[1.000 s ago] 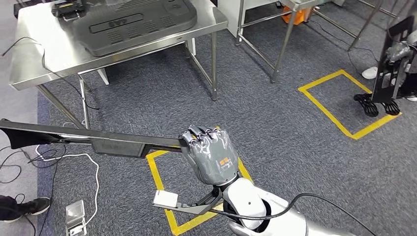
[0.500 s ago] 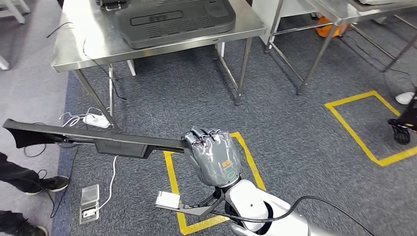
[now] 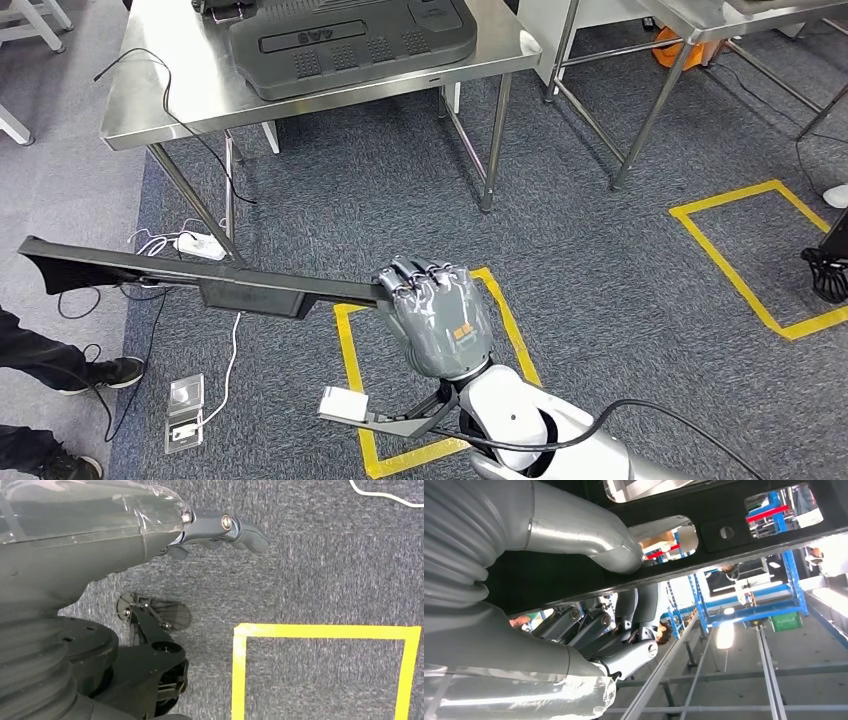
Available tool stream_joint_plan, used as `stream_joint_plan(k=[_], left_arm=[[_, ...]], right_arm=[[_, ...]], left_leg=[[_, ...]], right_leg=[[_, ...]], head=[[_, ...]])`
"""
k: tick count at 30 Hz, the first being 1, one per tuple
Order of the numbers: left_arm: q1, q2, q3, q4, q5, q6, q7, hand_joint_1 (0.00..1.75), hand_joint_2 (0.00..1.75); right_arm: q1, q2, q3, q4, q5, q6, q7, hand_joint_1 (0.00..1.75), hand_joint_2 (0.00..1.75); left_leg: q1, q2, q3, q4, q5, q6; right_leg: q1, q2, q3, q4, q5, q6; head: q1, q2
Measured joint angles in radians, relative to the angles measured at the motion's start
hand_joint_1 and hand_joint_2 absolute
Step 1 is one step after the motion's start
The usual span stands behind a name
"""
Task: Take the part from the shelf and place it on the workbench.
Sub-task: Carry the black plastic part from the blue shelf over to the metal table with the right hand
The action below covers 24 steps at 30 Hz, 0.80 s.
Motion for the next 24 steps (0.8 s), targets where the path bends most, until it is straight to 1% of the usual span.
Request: stream_joint_plan(k=[1,3,4,5,6,7,8,9,10,11,12,13,14,15,16,17,18,19,20,21,22,23,24], left_arm=[[0.0,0.002,0.0,0.0,0.0,-0.005,0.0,0.0,1.75],[-0.002,0.004,0.0,0.0,0.0,-0.011,0.0,0.0,1.75],[-0.002,0.005,0.0,0.0,0.0,-0.012,0.0,0.0,1.75],[-0.003,0.005,0.0,0.0,-0.001,-0.013,0.0,0.0,1.75],[-0.003,0.005,0.0,0.0,-0.001,-0.013,0.0,0.0,1.75],[-0.003,0.005,0.0,0.0,-0.001,-0.014,0.0,0.0,1.75],[-0.003,0.005,0.0,0.0,-0.001,-0.014,0.0,0.0,1.75],[-0.002,0.005,0.0,0.0,-0.001,-0.015,0.0,0.0,1.75],[-0.002,0.005,0.0,0.0,-0.001,-0.015,0.0,0.0,1.75],[-0.002,0.005,0.0,0.0,-0.001,-0.016,0.0,0.0,1.75],[-0.002,0.005,0.0,0.0,-0.001,-0.016,0.0,0.0,1.75],[-0.002,0.005,0.0,0.0,-0.001,-0.016,0.0,0.0,1.75],[-0.003,0.007,0.0,-0.001,-0.001,-0.016,0.0,0.0,1.75],[-0.004,0.009,0.0,-0.001,-0.001,-0.016,0.0,0.0,1.75],[-0.005,0.011,0.0,-0.001,-0.001,-0.017,0.0,0.0,1.75],[-0.005,0.013,0.0,-0.001,-0.001,-0.017,0.0,0.0,1.75],[-0.004,0.013,0.0,-0.001,-0.001,-0.017,0.0,0.0,1.75],[-0.004,0.013,0.0,-0.001,-0.001,-0.017,0.0,0.0,1.75],[-0.004,0.013,0.0,-0.001,-0.001,-0.017,0.0,0.0,1.75],[-0.006,0.013,0.0,-0.001,-0.001,-0.017,0.0,0.0,1.75],[-0.007,0.013,0.0,-0.001,-0.001,-0.017,0.0,0.0,1.75],[-0.007,0.013,0.0,-0.001,-0.001,-0.017,0.0,0.0,1.75],[-0.007,0.013,0.0,-0.001,-0.001,-0.017,0.0,0.0,1.75]], right_arm=[[0.0,0.0,0.0,0.0,0.001,0.001,0.0,1.75,1.75],[0.0,0.0,0.0,-0.002,0.002,0.002,-0.001,1.75,1.75],[0.0,0.0,0.0,-0.003,0.003,0.002,-0.001,1.75,1.75],[-0.001,0.0,0.0,-0.004,0.004,0.003,-0.002,1.75,1.75],[-0.002,0.0,0.0,-0.005,0.004,0.003,-0.002,1.75,1.75],[-0.003,-0.001,0.0,-0.005,0.005,0.004,-0.002,1.75,1.75],[-0.004,-0.001,0.0,-0.006,0.005,0.004,-0.002,1.75,1.75],[-0.003,-0.001,0.0,-0.006,0.005,0.005,-0.002,1.75,1.75],[-0.002,-0.001,0.0,-0.006,0.005,0.007,-0.002,1.75,1.75],[-0.001,-0.001,0.0,-0.006,0.005,0.009,-0.002,1.75,1.75],[-0.001,-0.002,0.0,-0.006,0.006,0.01,-0.002,1.75,1.75],[-0.001,-0.002,0.0,-0.006,0.006,0.011,-0.002,1.75,1.75],[-0.001,-0.002,0.0,-0.006,0.006,0.011,-0.002,1.75,1.75],[0.0,-0.001,0.0,-0.007,0.006,0.011,-0.002,1.75,1.75],[0.001,-0.002,0.0,-0.008,0.006,0.011,-0.001,1.75,1.75],[0.002,-0.002,0.0,-0.009,0.006,0.011,0.0,1.75,1.75],[0.003,-0.002,0.0,-0.01,0.006,0.012,0.0,1.75,1.75],[0.003,-0.002,0.0,-0.01,0.006,0.012,0.0,1.75,1.75],[0.003,-0.002,0.0,-0.011,0.007,0.012,0.0,1.75,1.75],[0.003,-0.002,0.0,-0.012,0.007,0.012,0.0,1.75,1.75],[0.003,-0.002,0.0,-0.014,0.008,0.013,0.0,1.75,1.75],[0.003,-0.002,0.0,-0.014,0.008,0.013,0.0,1.75,1.75],[0.003,-0.002,0.0,-0.014,0.008,0.014,0.0,1.75,1.75]], left_leg=[[-0.001,0.0,0.0,0.001,-0.001,0.0],[0.0,0.002,0.009,-0.013,0.002,0.008],[0.004,0.004,0.022,-0.033,0.008,0.012],[0.008,0.006,0.038,-0.055,0.014,0.014],[0.014,0.008,0.053,-0.074,0.019,0.015],[0.017,0.011,0.062,-0.084,0.02,0.014],[0.02,0.013,0.067,-0.087,0.018,0.013],[0.023,0.014,0.07,-0.085,0.014,0.01],[0.027,0.014,0.072,-0.082,0.008,0.005],[0.034,0.014,0.074,-0.077,0.0,-0.002],[0.042,0.013,0.077,-0.067,-0.01,-0.011],[0.051,0.011,0.078,-0.053,-0.024,-0.023],[0.055,0.01,0.076,-0.037,-0.039,-0.037],[0.056,0.008,0.073,-0.021,-0.052,-0.048],[0.054,0.006,0.07,-0.011,-0.061,-0.056],[0.051,0.004,0.069,-0.007,-0.066,-0.061],[0.052,0.003,0.071,-0.006,-0.068,-0.064],[0.053,0.007,0.074,-0.002,-0.071,-0.066],[0.053,0.018,0.07,0.016,-0.08,-0.067],[0.051,0.032,0.053,0.054,-0.095,-0.066],[0.048,0.046,0.023,0.113,-0.116,-0.063],[0.042,0.056,-0.019,0.184,-0.139,-0.058],[0.036,0.059,-0.064,0.252,-0.155,-0.052]], right_leg=[[-0.002,0.0,0.001,-0.002,0.001,0.001],[-0.002,-0.001,0.008,-0.013,0.004,0.007],[0.0,-0.003,0.013,-0.015,0.004,0.01],[0.002,-0.006,0.013,-0.006,-0.002,0.014],[0.002,-0.008,0.002,0.022,-0.017,0.018],[-0.001,-0.011,-0.023,0.07,-0.039,0.025],[-0.004,-0.011,-0.057,0.13,-0.064,0.032],[-0.009,-0.012,-0.091,0.184,-0.082,0.04],[-0.015,-0.013,-0.114,0.216,-0.084,0.048],[-0.021,-0.013,-0.118,0.209,-0.064,0.057],[-0.029,-0.014,-0.103,0.165,-0.027,0.068],[-0.036,-0.012,-0.078,0.107,0.006,0.082],[-0.04,-0.006,-0.057,0.058,0.027,0.092],[-0.043,-0.001,-0.045,0.031,0.031,0.089],[-0.043,0.004,-0.043,0.028,0.021,0.078],[-0.041,0.007,-0.046,0.035,0.013,0.061],[-0.04,0.005,-0.047,0.04,0.007,0.044],[-0.038,0.002,-0.044,0.042,0.002,0.034],[-0.036,-0.002,-0.039,0.042,-0.002,0.027],[-0.033,-0.008,-0.032,0.041,-0.006,0.02],[-0.03,-0.013,-0.025,0.039,-0.01,0.013],[-0.026,-0.018,-0.018,0.037,-0.015,0.008],[-0.02,-0.022,-0.012,0.036,-0.019,0.004]], head=[[0.0,0.0],[-0.002,0.0],[-0.001,0.0],[0.001,0.0],[0.003,0.0],[0.006,0.0],[0.008,0.0],[0.009,0.0],[0.009,0.0],[0.009,0.0],[0.01,0.0],[0.012,0.0],[0.017,0.0],[0.023,0.0],[0.024,0.0],[0.022,0.0],[0.016,0.0],[0.008,0.0],[0.004,0.0],[0.001,0.0],[-0.002,0.0],[-0.004,0.0],[-0.005,0.0]])
